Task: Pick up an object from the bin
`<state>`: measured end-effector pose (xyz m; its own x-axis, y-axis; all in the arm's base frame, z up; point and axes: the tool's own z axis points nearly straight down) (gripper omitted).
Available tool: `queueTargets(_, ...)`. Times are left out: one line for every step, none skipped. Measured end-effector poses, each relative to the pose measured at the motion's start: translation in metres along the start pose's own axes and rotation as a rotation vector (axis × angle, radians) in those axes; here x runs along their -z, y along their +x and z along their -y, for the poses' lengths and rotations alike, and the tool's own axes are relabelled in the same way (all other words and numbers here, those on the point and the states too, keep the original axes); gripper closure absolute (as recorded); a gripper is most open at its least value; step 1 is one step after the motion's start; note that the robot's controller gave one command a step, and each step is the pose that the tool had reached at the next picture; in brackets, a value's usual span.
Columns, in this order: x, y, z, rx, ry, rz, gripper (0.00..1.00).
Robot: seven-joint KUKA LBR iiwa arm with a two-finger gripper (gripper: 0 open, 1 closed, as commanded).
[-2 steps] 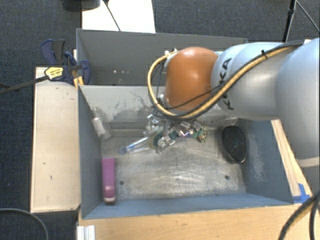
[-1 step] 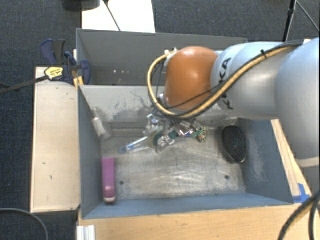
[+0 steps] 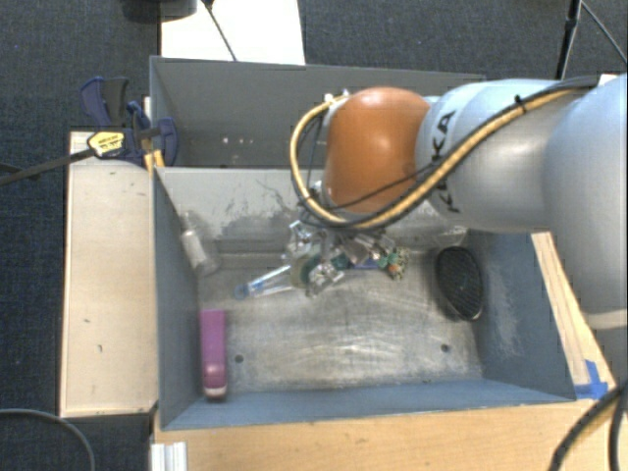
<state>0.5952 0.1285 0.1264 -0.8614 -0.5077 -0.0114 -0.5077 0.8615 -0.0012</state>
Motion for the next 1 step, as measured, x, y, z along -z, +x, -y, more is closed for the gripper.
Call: queueTargets(0.0501, -0.0026, 0.0006, -0.007, 0.001, -0.002, 1.0)
